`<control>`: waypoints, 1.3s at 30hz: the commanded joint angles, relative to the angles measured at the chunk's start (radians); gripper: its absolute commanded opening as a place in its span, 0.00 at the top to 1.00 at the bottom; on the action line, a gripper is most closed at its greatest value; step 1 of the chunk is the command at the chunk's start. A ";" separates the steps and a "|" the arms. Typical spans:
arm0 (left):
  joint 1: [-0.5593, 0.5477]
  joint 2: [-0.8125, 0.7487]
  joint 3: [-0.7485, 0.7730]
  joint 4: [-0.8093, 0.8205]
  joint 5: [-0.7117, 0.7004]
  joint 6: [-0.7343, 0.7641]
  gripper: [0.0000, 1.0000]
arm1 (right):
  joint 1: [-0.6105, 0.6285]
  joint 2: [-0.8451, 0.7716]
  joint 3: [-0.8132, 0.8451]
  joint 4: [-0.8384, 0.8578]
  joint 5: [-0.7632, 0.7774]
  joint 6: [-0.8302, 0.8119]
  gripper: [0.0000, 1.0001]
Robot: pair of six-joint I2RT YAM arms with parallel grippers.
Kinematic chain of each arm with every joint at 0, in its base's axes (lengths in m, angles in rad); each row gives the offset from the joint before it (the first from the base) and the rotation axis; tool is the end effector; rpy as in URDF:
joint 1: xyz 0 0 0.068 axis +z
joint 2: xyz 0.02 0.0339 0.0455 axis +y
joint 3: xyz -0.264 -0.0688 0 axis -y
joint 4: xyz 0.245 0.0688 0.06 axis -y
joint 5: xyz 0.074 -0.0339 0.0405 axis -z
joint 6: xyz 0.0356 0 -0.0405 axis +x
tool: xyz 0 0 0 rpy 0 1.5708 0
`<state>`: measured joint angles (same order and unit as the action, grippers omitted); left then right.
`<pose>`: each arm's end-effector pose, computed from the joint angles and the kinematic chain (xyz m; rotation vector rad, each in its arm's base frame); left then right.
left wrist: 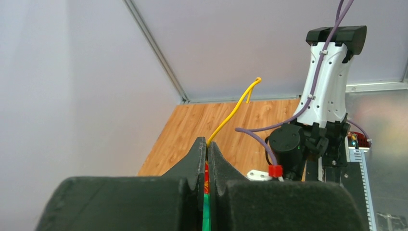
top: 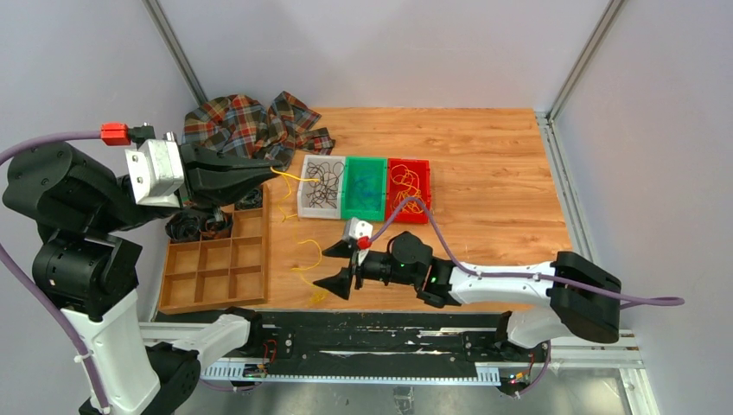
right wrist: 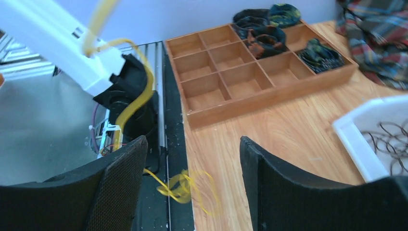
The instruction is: Untangle the cables
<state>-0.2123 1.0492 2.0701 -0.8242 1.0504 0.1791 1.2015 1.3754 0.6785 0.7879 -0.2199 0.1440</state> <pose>0.0475 -0.0418 0.6006 1.1003 1.0460 -0.7436 0.1023 0.2858 0.2711 -0.9749 1.2848 1.2312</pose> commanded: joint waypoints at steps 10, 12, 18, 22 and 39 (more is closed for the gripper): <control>-0.001 0.008 0.050 0.039 0.006 -0.040 0.97 | 0.078 0.125 0.178 -0.050 -0.097 -0.119 0.38; -0.001 0.006 0.047 0.039 0.007 -0.036 0.97 | 0.078 0.121 0.174 -0.047 -0.054 -0.116 0.41; -0.001 0.000 0.048 0.038 0.006 -0.026 0.97 | 0.065 0.077 0.160 -0.155 0.184 -0.124 0.42; -0.001 -0.005 0.047 0.039 0.009 -0.026 0.97 | 0.051 -0.001 0.074 -0.128 0.261 -0.115 0.37; -0.001 -0.011 0.037 0.039 0.000 -0.034 0.96 | 0.060 0.054 0.143 -0.057 0.144 -0.249 0.35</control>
<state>-0.2123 1.0481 2.1036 -0.8082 1.0519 0.1570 1.2602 1.3788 0.7498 0.7055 -0.0818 -0.0441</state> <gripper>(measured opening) 0.041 0.666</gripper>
